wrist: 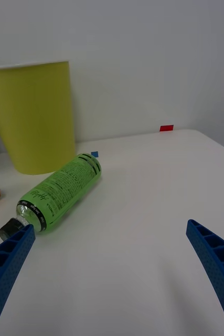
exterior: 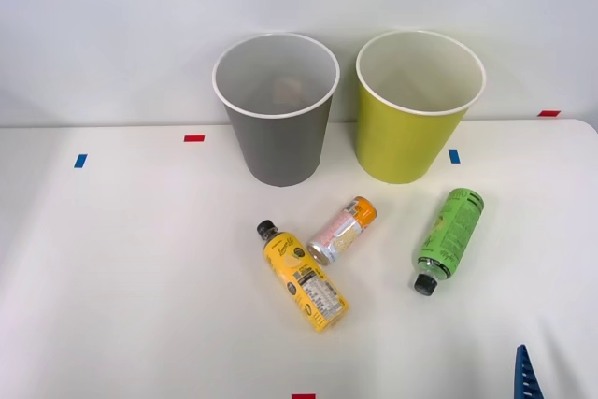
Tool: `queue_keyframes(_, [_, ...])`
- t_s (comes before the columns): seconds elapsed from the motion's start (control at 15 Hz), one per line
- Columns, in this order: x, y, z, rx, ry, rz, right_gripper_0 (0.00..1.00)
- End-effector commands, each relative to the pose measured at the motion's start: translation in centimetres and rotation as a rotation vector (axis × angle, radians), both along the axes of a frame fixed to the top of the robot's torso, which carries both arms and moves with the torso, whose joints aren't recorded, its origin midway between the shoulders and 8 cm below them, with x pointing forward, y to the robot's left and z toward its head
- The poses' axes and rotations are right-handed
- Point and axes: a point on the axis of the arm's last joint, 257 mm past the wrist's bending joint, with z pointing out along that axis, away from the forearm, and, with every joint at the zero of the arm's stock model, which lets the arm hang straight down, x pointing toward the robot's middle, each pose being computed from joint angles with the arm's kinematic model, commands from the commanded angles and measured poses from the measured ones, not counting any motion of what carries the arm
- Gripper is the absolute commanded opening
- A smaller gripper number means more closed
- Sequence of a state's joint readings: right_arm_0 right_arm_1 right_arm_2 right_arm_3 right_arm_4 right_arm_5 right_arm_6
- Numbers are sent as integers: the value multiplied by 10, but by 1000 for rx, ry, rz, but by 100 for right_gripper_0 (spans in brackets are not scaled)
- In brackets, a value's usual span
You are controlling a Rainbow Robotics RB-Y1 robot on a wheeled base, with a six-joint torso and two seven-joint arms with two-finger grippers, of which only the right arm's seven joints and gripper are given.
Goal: Put cans in the gray bin, plastic bottles in the light green bin
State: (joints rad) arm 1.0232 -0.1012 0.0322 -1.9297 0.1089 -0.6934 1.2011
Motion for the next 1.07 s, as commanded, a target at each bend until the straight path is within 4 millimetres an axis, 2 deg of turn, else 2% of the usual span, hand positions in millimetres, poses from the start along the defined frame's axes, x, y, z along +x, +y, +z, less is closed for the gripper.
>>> queue_keyframes(0.07, [-4,-2,-20,23,42,-19,100])
queue_keyframes(0.2, [0,-6,-12,36,31,-35,100])
queue_keyframes(0.47, [34,-15,0,104,177,-95,100])
queue_keyframes(0.67, [58,-8,16,235,332,-122,100])
queue_keyframes(0.8, [67,-6,25,306,432,-143,100])
queue_keyframes(0.93, [77,2,28,407,486,-149,100])
queue_keyframes(1.07, [97,8,33,433,507,-128,100])
